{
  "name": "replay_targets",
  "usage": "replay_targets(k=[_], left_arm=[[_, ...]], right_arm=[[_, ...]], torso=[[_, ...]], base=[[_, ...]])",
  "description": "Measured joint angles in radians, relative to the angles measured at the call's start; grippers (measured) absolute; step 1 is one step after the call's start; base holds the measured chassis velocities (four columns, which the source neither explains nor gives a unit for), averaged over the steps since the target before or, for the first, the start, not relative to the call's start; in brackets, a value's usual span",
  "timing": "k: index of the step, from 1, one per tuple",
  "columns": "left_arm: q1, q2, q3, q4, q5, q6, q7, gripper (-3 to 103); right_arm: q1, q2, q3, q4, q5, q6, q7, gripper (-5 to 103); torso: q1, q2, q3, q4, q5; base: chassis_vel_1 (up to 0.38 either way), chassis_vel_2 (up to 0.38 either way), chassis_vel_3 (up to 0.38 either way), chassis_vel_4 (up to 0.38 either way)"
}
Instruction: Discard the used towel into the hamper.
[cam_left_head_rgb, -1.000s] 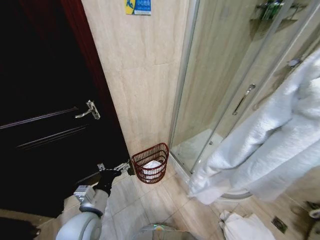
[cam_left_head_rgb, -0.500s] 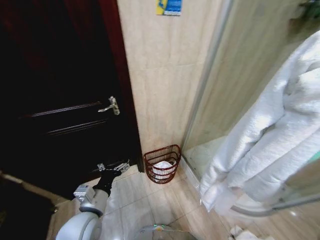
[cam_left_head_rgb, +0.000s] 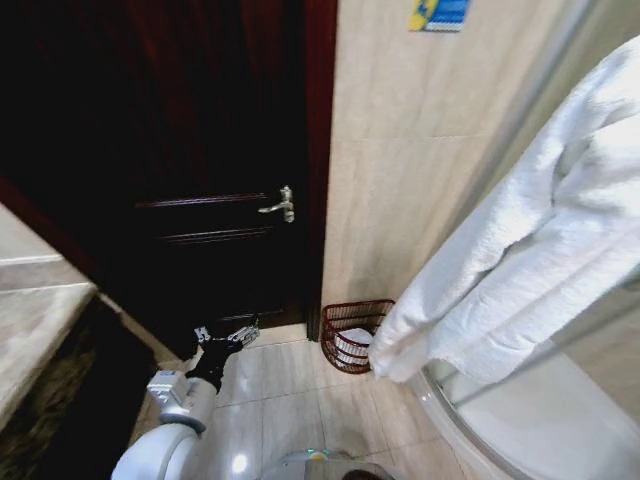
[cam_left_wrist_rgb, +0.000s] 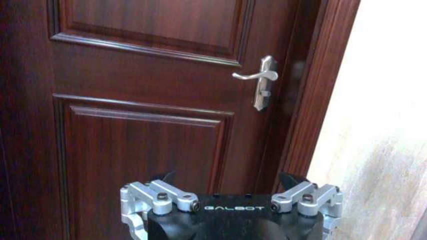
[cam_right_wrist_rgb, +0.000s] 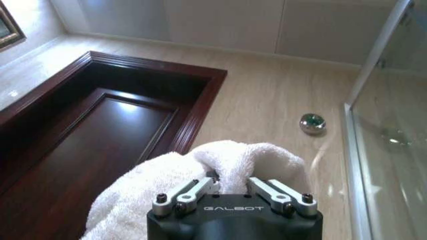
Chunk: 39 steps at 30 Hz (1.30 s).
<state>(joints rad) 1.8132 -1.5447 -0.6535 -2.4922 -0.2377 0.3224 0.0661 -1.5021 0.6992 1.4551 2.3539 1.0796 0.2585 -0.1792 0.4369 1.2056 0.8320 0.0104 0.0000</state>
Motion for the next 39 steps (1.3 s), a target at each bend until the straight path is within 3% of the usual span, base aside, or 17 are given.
replay_targets(k=[12, 20, 25, 39], left_arm=[[0.000, 0.000, 0.000, 0.000, 0.000, 0.000, 0.000, 100], [0.000, 0.000, 0.000, 0.000, 0.000, 0.000, 0.000, 100], [0.000, 0.000, 0.000, 0.000, 0.000, 0.000, 0.000, 100], [0.000, 0.000, 0.000, 0.000, 0.000, 0.000, 0.000, 100]], right_arm=[[0.256, -0.078, -0.284, -0.185, -0.058, -0.009, 0.015, 10], [0.286, -0.089, -0.306, -0.239, -0.069, -0.009, 0.016, 10], [0.397, -0.098, -0.394, -0.288, -0.080, -0.009, 0.016, 10], [0.648, -0.087, -0.643, -0.362, -0.128, -0.018, 0.059, 10]], torso=[[0.000, 0.000, 0.000, 0.0007, 0.0000], [0.000, 0.000, 0.000, -0.0006, 0.0002], [0.000, 0.000, 0.000, 0.0004, 0.0001], [0.000, 0.000, 0.000, 0.0001, 0.0000]], base=[[0.000, 0.000, 0.000, 0.000], [0.000, 0.000, 0.000, 0.000], [0.000, 0.000, 0.000, 0.000], [0.000, 0.000, 0.000, 0.000]])
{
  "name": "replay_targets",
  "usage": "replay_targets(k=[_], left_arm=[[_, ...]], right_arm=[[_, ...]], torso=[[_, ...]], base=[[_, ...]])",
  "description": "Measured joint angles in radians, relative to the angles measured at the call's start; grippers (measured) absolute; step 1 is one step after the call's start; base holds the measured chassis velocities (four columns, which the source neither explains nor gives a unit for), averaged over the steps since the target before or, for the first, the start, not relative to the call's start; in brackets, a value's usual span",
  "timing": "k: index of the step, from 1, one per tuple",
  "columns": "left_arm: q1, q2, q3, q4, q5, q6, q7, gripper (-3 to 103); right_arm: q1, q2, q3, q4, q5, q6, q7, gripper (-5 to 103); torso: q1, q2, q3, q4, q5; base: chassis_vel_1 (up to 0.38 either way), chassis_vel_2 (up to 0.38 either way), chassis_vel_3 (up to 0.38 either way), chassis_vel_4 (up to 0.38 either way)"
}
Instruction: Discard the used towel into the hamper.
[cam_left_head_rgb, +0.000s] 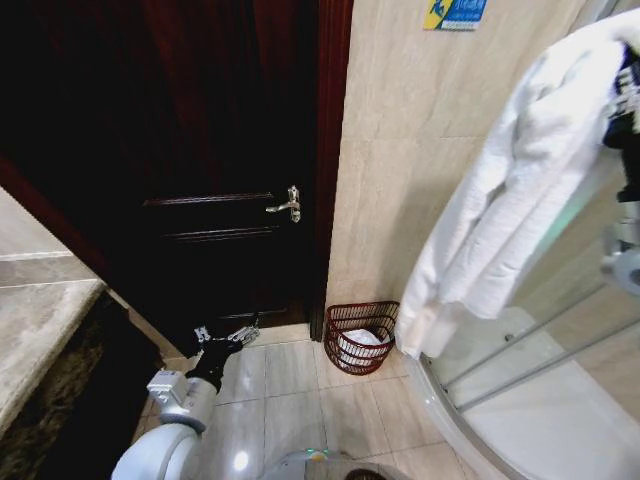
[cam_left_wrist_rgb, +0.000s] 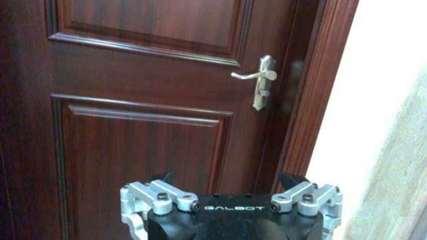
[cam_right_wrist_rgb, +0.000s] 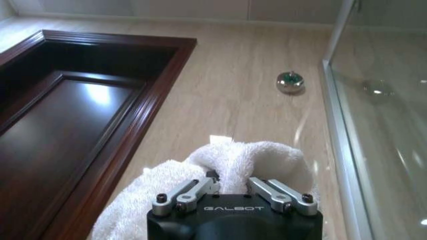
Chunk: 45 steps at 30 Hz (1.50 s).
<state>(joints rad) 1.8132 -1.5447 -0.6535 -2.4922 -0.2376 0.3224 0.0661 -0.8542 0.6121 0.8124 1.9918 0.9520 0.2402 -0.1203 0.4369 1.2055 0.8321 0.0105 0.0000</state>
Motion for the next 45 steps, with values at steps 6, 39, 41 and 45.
replay_targets(k=[6, 39, 41, 45], left_arm=[[0.000, 0.000, 0.000, 0.000, 0.000, 0.000, 0.000, 100], [0.000, 0.000, 0.000, 0.000, 0.000, 0.000, 0.000, 100], [0.000, 0.000, 0.000, 0.000, 0.000, 0.000, 0.000, 100], [0.000, 0.000, 0.000, 0.000, 0.000, 0.000, 0.000, 100]], right_arm=[[0.088, 0.011, -0.087, -0.051, -0.014, 0.001, -0.014, 10], [-0.078, 0.267, -0.288, -0.156, -0.172, 0.072, -0.117, 10], [-0.107, 0.284, -0.283, -0.154, -0.181, 0.080, -0.127, 10], [-0.146, 0.314, -0.282, -0.157, -0.190, 0.092, -0.144, 10]], torso=[[0.000, 0.000, 0.000, -0.0001, -0.0001], [0.000, 0.000, 0.000, -0.0001, 0.0001], [0.000, 0.000, 0.000, -0.0001, 0.0000], [0.000, 0.000, 0.000, -0.0001, -0.0002]], base=[[0.000, 0.000, 0.000, 0.000], [0.000, 0.000, 0.000, 0.000], [0.000, 0.000, 0.000, 0.000], [0.000, 0.000, 0.000, 0.000]])
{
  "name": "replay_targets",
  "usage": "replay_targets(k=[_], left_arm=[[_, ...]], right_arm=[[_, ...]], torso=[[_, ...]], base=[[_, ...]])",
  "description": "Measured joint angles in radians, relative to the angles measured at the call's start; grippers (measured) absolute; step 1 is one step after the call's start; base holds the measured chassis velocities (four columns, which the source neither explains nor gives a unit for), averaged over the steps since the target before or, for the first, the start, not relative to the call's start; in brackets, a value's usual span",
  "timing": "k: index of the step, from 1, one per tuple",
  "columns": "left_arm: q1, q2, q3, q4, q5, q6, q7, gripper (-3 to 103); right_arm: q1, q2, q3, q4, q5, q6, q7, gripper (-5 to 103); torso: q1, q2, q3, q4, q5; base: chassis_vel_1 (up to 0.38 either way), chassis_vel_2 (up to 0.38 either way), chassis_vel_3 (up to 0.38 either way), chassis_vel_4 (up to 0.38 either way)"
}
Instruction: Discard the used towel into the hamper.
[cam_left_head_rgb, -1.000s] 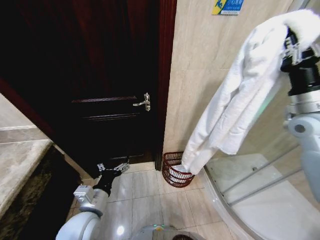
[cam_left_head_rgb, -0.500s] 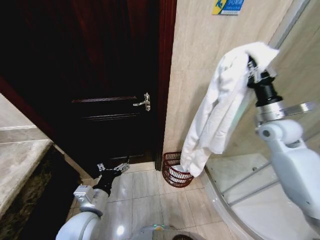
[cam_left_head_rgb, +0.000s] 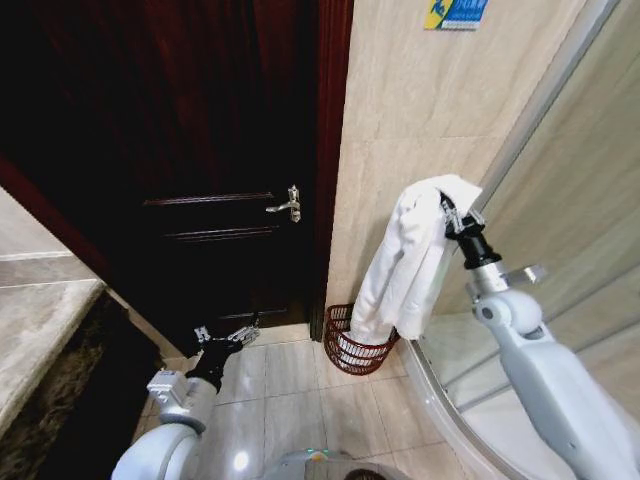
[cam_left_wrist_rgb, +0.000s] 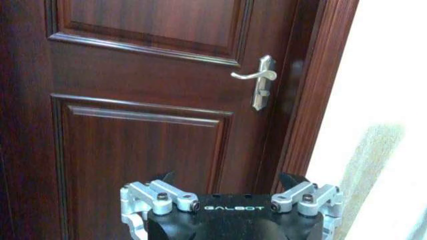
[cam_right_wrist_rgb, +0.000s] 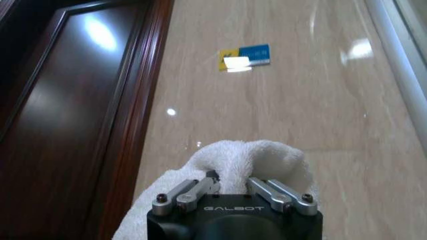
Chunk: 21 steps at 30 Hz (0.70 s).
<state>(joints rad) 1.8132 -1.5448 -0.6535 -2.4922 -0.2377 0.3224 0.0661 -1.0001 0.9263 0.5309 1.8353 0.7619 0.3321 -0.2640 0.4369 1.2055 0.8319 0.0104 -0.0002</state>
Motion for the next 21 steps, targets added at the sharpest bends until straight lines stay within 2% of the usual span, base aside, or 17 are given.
replay_targets(k=[12, 21], left_arm=[[0.000, 0.000, 0.000, 0.000, 0.000, 0.000, 0.000, 100], [0.000, 0.000, 0.000, 0.000, 0.000, 0.000, 0.000, 100]], right_arm=[[-0.020, 0.084, -0.040, -0.106, -0.025, 0.053, -0.034, 10], [0.062, 0.128, -0.121, -0.234, -0.037, 0.101, -0.073, 10]], torso=[[0.000, 0.000, 0.000, 0.0000, 0.0002], [0.000, 0.000, 0.000, 0.0002, 0.0002]], base=[[0.000, 0.000, 0.000, 0.000], [0.000, 0.000, 0.000, 0.000]])
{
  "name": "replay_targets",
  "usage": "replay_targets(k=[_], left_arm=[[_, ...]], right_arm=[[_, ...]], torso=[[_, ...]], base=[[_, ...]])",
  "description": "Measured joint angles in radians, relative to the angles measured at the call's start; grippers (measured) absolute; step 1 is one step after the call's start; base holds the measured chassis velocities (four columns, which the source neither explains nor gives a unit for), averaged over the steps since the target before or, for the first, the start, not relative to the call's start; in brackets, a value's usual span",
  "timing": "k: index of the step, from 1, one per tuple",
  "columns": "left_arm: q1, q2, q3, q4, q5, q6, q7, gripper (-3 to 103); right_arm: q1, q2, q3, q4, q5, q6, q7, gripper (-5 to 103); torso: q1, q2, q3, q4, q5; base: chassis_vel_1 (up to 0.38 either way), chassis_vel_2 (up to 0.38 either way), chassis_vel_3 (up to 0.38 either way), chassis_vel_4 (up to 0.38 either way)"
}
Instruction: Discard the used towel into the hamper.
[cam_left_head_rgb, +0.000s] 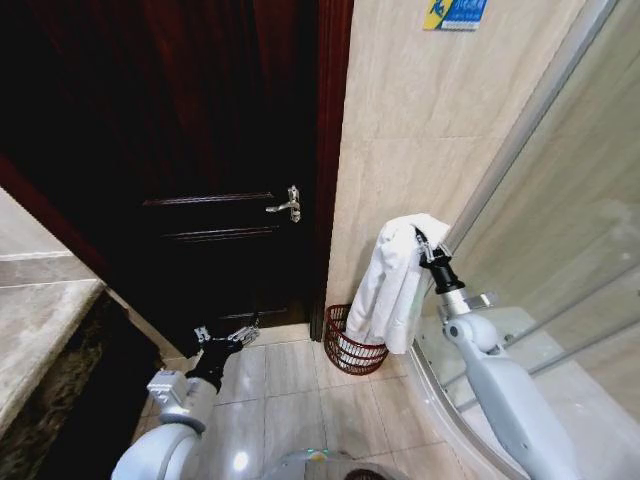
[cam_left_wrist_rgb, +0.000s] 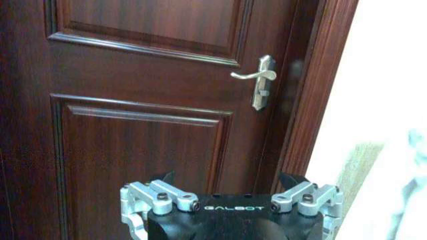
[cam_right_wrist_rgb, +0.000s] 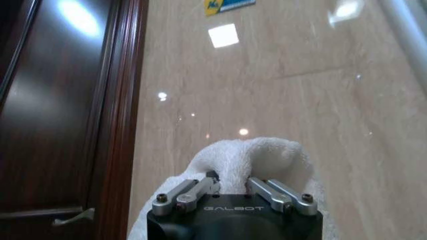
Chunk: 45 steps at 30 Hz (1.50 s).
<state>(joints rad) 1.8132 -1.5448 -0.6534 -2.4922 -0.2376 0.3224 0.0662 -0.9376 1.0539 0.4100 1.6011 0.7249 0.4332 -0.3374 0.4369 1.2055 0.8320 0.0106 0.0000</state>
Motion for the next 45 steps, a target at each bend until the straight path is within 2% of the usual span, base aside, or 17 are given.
replay_targets(k=[5, 17, 32, 40, 45], left_arm=[[0.000, 0.000, 0.000, 0.000, 0.000, 0.000, 0.000, 100], [0.000, 0.000, 0.000, 0.000, 0.000, 0.000, 0.000, 100], [0.000, 0.000, 0.000, 0.000, 0.000, 0.000, 0.000, 100], [0.000, 0.000, 0.000, 0.000, 0.000, 0.000, 0.000, 100], [0.000, 0.000, 0.000, 0.000, 0.000, 0.000, 0.000, 100]], right_arm=[[0.054, 0.010, -0.025, -0.064, -0.004, 0.016, -0.016, 10], [0.142, 0.089, -0.057, -0.310, -0.002, 0.122, -0.124, 10], [0.181, 0.193, -0.056, -0.564, 0.001, 0.215, -0.254, 10], [0.158, 0.222, -0.043, -0.712, 0.007, 0.263, -0.316, 10], [0.152, 0.230, -0.050, -0.796, 0.019, 0.268, -0.342, 10]], torso=[[0.000, 0.000, 0.000, 0.0000, -0.0001], [0.000, 0.000, 0.000, -0.0002, 0.0001], [0.000, 0.000, 0.000, -0.0001, -0.0001], [0.000, 0.000, 0.000, -0.0003, 0.0001], [0.000, 0.000, 0.000, -0.0003, 0.0000]], base=[[0.000, 0.000, 0.000, 0.000], [0.000, 0.000, 0.000, 0.000], [0.000, 0.000, 0.000, 0.000], [0.000, 0.000, 0.000, 0.000], [0.000, 0.000, 0.000, 0.000]])
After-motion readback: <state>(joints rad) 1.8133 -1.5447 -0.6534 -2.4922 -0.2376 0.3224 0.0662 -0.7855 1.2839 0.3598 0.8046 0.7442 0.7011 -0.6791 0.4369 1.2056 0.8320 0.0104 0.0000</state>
